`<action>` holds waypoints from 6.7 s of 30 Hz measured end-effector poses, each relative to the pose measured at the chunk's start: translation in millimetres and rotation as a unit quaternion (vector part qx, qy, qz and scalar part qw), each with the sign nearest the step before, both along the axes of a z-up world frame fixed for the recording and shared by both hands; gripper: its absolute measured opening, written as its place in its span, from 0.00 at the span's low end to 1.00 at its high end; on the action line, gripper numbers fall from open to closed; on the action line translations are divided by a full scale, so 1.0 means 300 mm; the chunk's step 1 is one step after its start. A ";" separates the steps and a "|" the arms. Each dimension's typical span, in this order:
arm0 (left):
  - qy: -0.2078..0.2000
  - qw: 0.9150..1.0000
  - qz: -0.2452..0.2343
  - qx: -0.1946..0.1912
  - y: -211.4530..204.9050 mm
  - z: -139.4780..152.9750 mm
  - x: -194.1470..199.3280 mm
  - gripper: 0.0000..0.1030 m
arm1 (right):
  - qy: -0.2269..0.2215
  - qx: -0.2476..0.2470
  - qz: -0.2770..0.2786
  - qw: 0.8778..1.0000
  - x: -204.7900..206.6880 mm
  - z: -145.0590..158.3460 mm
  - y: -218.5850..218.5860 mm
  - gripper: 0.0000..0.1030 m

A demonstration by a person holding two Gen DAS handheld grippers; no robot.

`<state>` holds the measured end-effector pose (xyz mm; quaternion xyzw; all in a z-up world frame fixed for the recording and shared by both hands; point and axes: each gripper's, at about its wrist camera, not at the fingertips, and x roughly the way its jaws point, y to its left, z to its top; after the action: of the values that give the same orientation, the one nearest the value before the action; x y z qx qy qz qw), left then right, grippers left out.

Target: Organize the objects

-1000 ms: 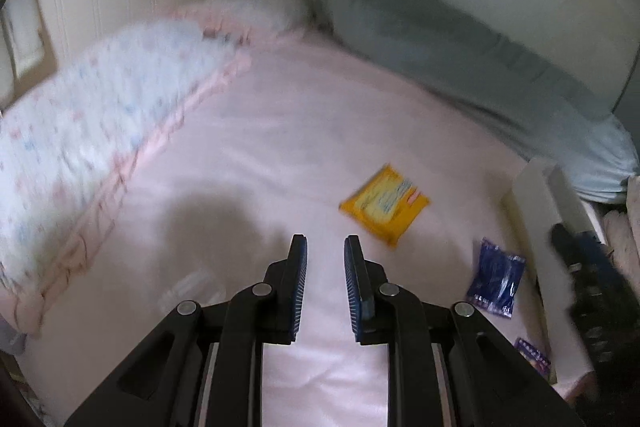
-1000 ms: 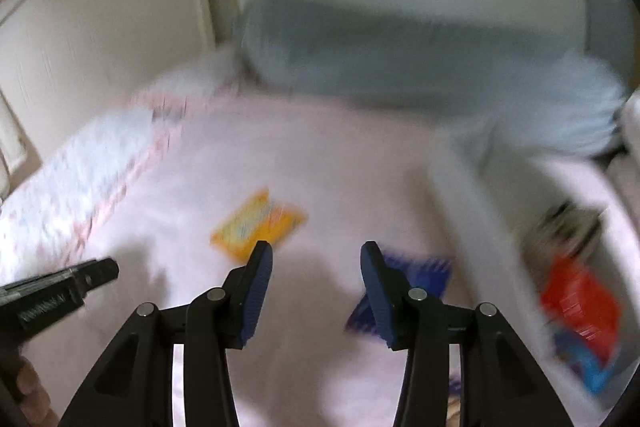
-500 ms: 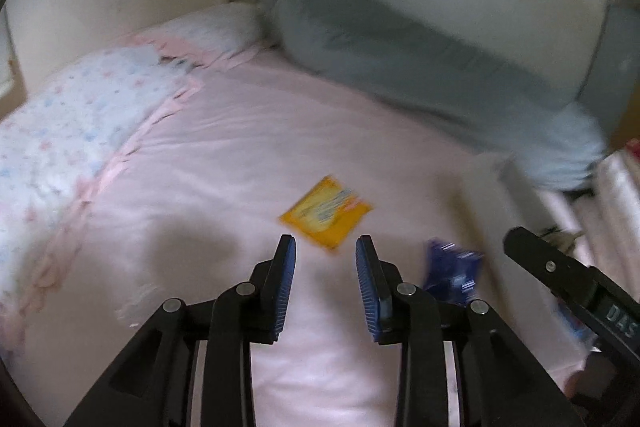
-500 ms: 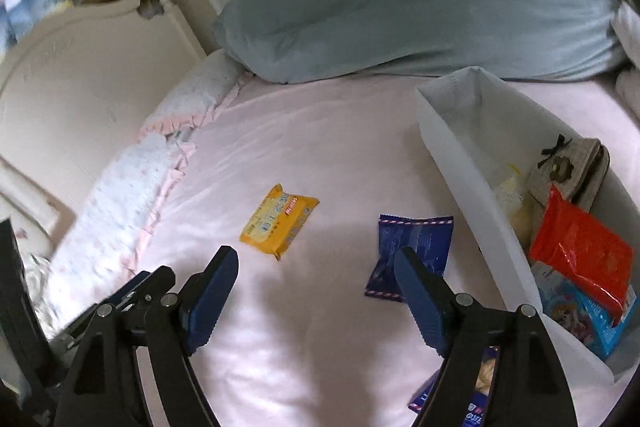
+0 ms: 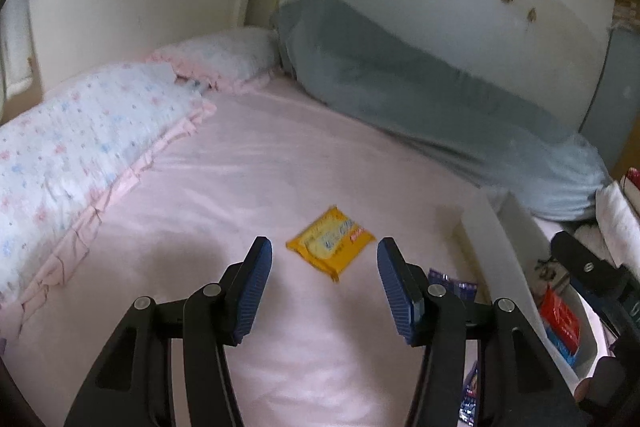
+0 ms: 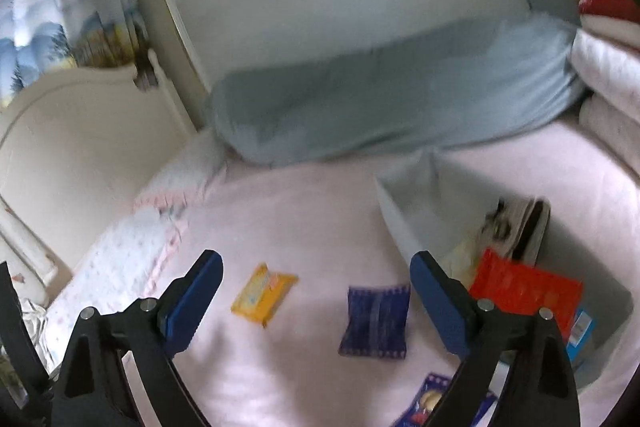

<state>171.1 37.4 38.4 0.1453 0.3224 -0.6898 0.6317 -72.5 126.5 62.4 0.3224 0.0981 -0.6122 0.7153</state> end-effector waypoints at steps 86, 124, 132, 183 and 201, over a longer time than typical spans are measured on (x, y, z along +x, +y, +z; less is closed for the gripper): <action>0.016 0.981 -0.192 0.016 0.182 0.033 -0.667 0.50 | -0.050 0.171 -0.056 0.983 -0.570 0.045 -0.050 0.38; 0.041 0.964 -0.259 0.047 0.191 -0.034 -0.809 0.50 | -0.159 0.365 -0.097 0.912 -0.730 -0.284 -0.132 0.51; 0.044 0.965 -0.255 0.048 0.185 -0.036 -0.807 0.50 | -0.095 0.325 -0.126 0.932 -0.750 -0.129 -0.042 0.50; 0.009 0.968 -0.247 0.053 0.173 -0.073 -0.825 0.50 | -0.173 0.304 -0.065 0.935 -0.856 -0.152 -0.083 0.15; 0.012 0.981 -0.193 0.037 0.130 0.027 -0.639 0.50 | -0.117 0.242 0.020 0.963 -0.601 -0.013 -0.061 0.19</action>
<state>-20.6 76.5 46.5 0.2196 0.3208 -0.7880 0.4774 -252.9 108.4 58.6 0.5534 0.1653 -0.5137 0.6345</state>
